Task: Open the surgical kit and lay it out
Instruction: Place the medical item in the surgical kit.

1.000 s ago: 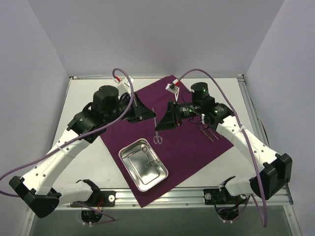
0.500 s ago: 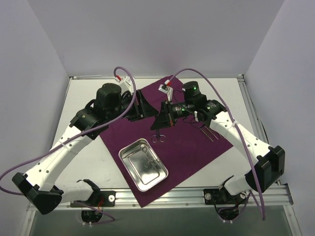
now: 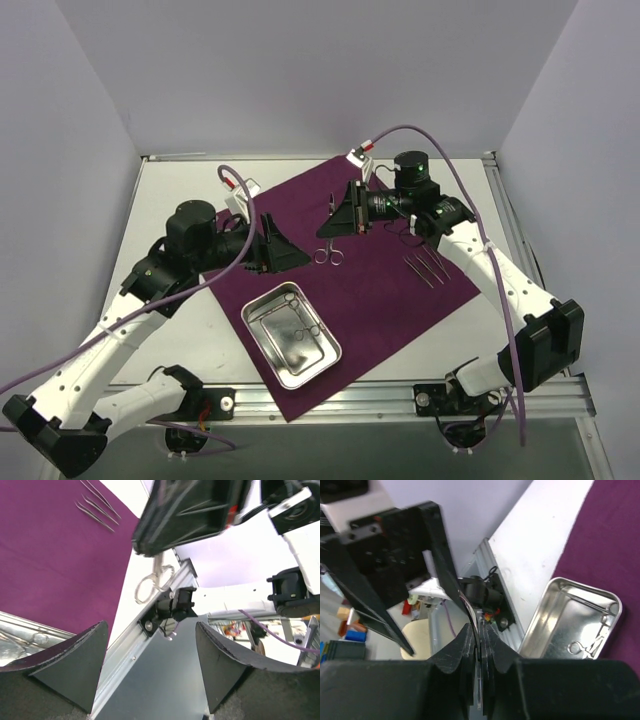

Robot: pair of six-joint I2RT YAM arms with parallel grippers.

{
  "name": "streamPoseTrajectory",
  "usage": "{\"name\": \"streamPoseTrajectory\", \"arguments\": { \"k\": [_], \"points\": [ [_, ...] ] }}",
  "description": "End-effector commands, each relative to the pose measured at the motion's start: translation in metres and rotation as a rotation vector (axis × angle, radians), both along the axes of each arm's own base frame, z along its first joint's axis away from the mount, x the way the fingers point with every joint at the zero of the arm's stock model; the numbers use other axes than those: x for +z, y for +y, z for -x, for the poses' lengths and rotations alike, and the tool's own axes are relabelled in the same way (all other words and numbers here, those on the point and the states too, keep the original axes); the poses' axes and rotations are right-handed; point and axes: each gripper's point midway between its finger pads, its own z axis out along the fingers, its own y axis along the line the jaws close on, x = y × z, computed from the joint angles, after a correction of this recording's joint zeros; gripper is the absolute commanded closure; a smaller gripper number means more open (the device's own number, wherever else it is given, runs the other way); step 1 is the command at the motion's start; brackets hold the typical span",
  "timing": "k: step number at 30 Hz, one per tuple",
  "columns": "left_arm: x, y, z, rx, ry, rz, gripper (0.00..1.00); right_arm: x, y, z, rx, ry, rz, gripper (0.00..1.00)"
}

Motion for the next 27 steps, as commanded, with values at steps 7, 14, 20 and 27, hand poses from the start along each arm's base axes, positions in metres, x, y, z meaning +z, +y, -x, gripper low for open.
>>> {"name": "streamPoseTrajectory", "arguments": {
  "k": [7,14,20,27],
  "points": [
    [0.025,-0.033,-0.002,-0.135,-0.097,0.104,0.17,0.081,0.005,0.024,0.079,-0.083,-0.209,1.0],
    [0.03,-0.042,-0.004,-0.161,-0.084,0.129,0.53,0.078,0.008,0.017,0.029,-0.081,-0.172,1.0],
    [0.028,-0.037,-0.018,-0.065,-0.072,0.071,0.98,0.049,0.01,-0.002,-0.083,-0.069,0.031,0.87],
    [0.035,-0.021,-0.032,0.101,-0.125,-0.041,0.98,0.04,0.008,-0.033,-0.297,-0.028,0.163,0.48]
  ]
}}
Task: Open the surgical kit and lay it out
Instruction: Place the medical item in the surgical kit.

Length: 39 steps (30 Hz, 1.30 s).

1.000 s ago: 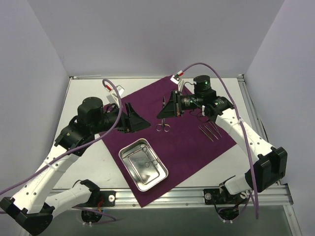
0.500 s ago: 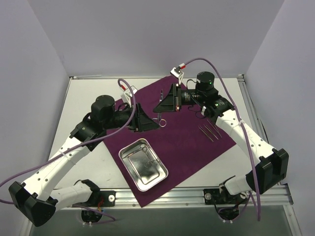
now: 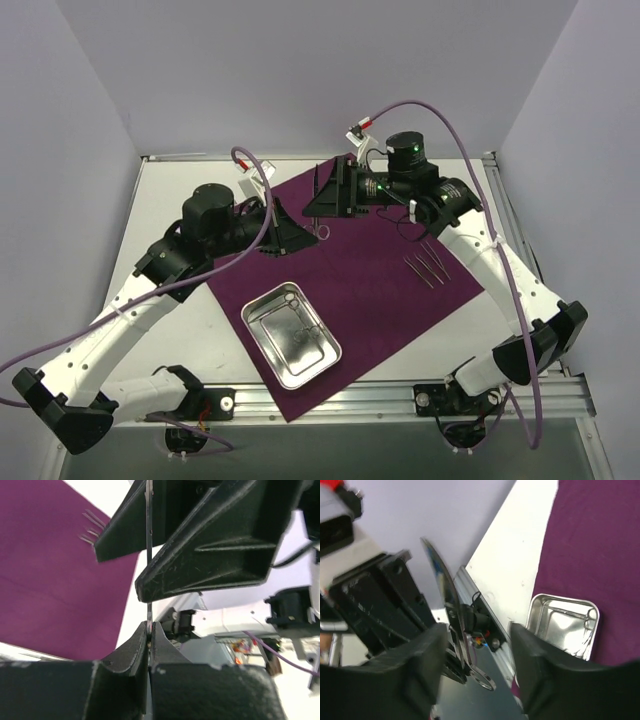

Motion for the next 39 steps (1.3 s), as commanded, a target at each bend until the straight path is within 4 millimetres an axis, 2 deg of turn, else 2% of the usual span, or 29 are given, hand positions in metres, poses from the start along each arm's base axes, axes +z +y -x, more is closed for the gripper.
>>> {"name": "streamPoseTrajectory", "arguments": {
  "k": [1,3,5,8,9,16,26,36,38,39],
  "points": [
    [0.013,0.013,-0.011,0.113,-0.062,-0.065,0.98,-0.006,-0.005,-0.016,-0.127,0.006,0.102,0.39],
    [0.013,0.013,-0.014,0.13,-0.072,-0.089,0.98,-0.009,0.001,-0.017,-0.131,0.006,0.132,0.38],
    [0.015,0.014,-0.014,0.144,-0.068,-0.109,0.98,-0.004,0.003,-0.021,-0.17,-0.018,0.153,0.39],
    [0.014,0.015,-0.015,0.159,-0.07,-0.143,0.98,-0.006,0.005,-0.025,-0.211,-0.039,0.203,0.47],
    [0.013,0.016,-0.017,0.173,-0.073,-0.156,0.98,-0.009,0.006,-0.027,-0.214,-0.048,0.223,0.53],
    [-0.002,0.031,-0.022,0.249,-0.033,-0.264,0.98,-0.009,0.008,-0.024,-0.238,-0.088,0.306,0.65],
    [-0.001,0.032,-0.025,0.261,-0.034,-0.281,0.98,-0.012,0.015,-0.02,-0.229,-0.098,0.35,0.68],
    [-0.001,0.031,-0.025,0.261,-0.036,-0.275,0.98,-0.014,0.033,-0.012,-0.16,-0.096,0.327,0.77],
    [-0.001,0.031,-0.025,0.257,-0.035,-0.273,0.98,-0.016,0.034,-0.012,-0.153,-0.092,0.33,0.82],
    [-0.003,0.03,-0.025,0.254,-0.033,-0.277,0.98,-0.015,0.035,-0.012,-0.149,-0.092,0.325,0.91]
  ]
}}
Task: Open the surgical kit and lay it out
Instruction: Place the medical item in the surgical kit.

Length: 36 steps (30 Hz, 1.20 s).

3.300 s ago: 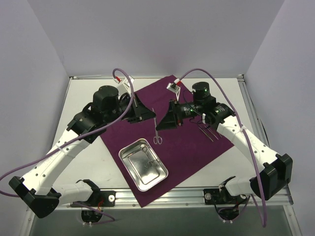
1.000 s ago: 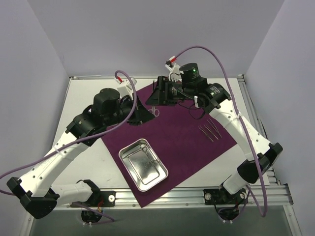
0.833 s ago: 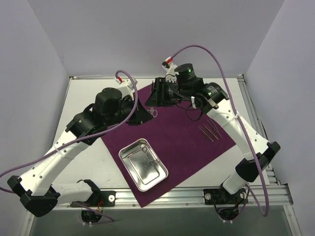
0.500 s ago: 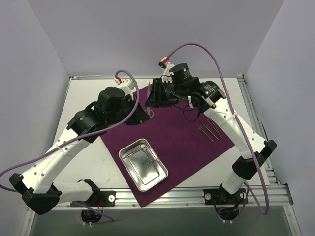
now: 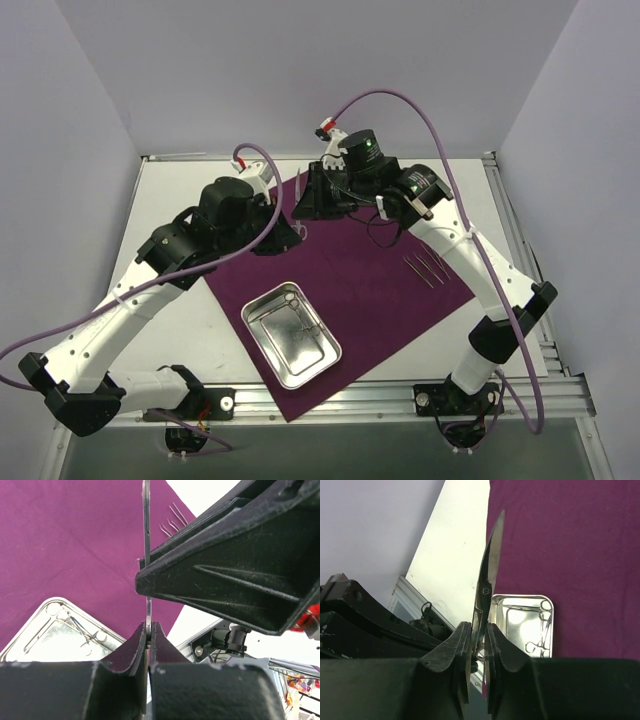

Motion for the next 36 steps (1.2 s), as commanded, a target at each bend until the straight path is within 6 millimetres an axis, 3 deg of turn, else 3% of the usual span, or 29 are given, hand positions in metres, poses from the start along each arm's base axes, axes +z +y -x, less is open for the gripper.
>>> {"name": "streamPoseTrajectory", "arguments": {
  "k": [1,2,3,4,5,7,8,9,11,12,15,16,18,19,20,27,36],
  "points": [
    [0.025,-0.002,-0.002,-0.01,-0.068,0.047,0.98,0.001,0.006,0.001,0.028,-0.008,0.002,0.94],
    [0.024,-0.003,-0.003,-0.015,-0.065,0.047,0.98,-0.001,0.005,0.0,0.024,-0.005,0.009,1.0],
    [0.02,-0.004,-0.002,-0.021,-0.057,0.042,0.92,-0.004,0.001,-0.002,0.013,-0.008,0.024,1.0],
    [0.018,-0.003,-0.003,-0.02,-0.049,0.039,0.8,-0.007,-0.001,-0.003,0.014,-0.02,0.043,1.0],
    [0.016,0.001,-0.004,-0.009,-0.044,0.035,0.55,-0.008,-0.006,-0.004,0.004,-0.028,0.054,1.0],
    [0.007,0.009,-0.005,0.009,-0.028,0.021,0.36,-0.022,-0.021,-0.011,-0.038,-0.024,0.108,1.0],
    [0.009,0.018,-0.007,0.02,-0.037,0.025,0.26,-0.021,-0.035,-0.016,-0.064,-0.031,0.119,1.0],
    [0.005,0.024,-0.007,0.029,-0.03,0.018,0.23,-0.035,-0.046,-0.019,-0.083,-0.008,0.154,1.0],
    [-0.004,0.039,-0.006,0.046,-0.019,-0.003,0.14,-0.044,-0.073,-0.026,-0.131,-0.02,0.221,1.0],
    [-0.01,0.053,-0.009,0.08,-0.004,-0.022,0.06,-0.055,-0.093,-0.029,-0.13,-0.039,0.298,1.0],
    [-0.024,0.074,-0.007,0.097,0.001,-0.084,0.06,-0.087,-0.147,-0.026,-0.122,-0.061,0.52,1.0],
    [-0.026,0.078,-0.007,0.096,0.0,-0.104,0.06,-0.107,-0.164,-0.021,-0.119,-0.03,0.592,1.0],
    [-0.032,0.084,-0.01,0.075,-0.015,-0.158,0.06,-0.123,-0.199,-0.018,-0.122,-0.03,0.732,1.0],
    [-0.034,0.086,-0.01,0.064,-0.015,-0.178,0.06,-0.143,-0.213,-0.011,-0.115,0.012,0.8,1.0],
    [-0.037,0.088,-0.014,0.051,-0.025,-0.209,0.06,-0.149,-0.223,-0.01,-0.123,0.019,0.837,1.0],
    [-0.042,0.103,-0.036,0.009,-0.04,-0.207,0.06,-0.184,-0.235,-0.015,-0.065,0.061,0.876,1.0],
    [-0.047,0.115,-0.048,0.008,-0.073,-0.287,0.06,-0.251,-0.234,-0.022,0.089,0.166,0.94,1.0]
  ]
}}
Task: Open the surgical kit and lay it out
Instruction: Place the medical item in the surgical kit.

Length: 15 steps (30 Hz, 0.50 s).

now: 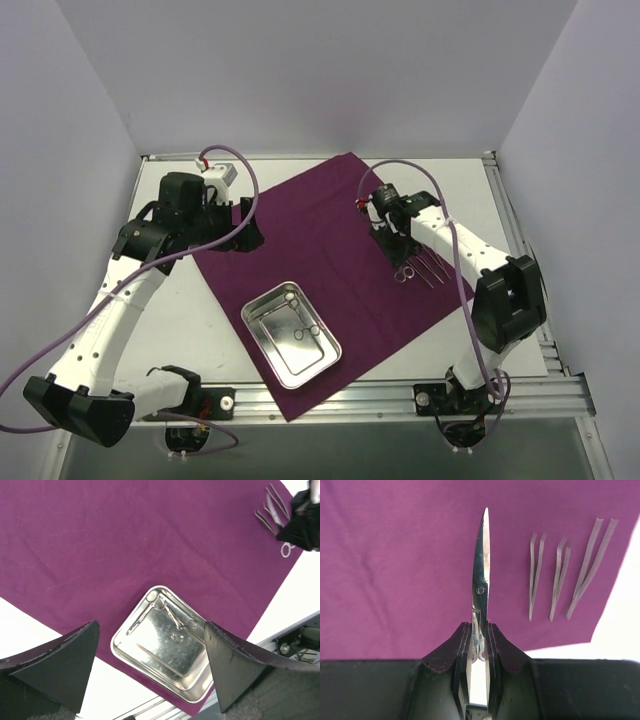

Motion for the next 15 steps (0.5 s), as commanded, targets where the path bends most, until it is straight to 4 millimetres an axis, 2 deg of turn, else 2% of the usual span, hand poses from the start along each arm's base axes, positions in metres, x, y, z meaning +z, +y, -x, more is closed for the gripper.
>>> {"name": "streamPoseTrajectory", "arguments": {
  "k": [1,4,5,12,15],
  "points": [
    [0.011,0.004,-0.007,-0.028,-0.061,-0.026,0.06,-0.031,-0.012,0.01,0.04,0.077,0.038,1.0],
    [0.01,0.006,-0.006,-0.03,-0.062,-0.041,0.06,-0.052,-0.025,0.013,0.005,0.117,0.043,1.0],
    [0.01,0.007,-0.006,-0.032,-0.063,-0.045,0.06,-0.058,-0.02,0.014,0.013,0.135,0.011,1.0],
    [0.006,0.008,-0.009,-0.027,-0.052,-0.059,0.06,-0.076,-0.027,0.018,0.01,0.211,0.033,1.0],
    [0.005,0.01,-0.012,-0.015,-0.047,-0.053,0.06,-0.084,-0.036,0.022,0.014,0.245,0.056,1.0]
  ]
}}
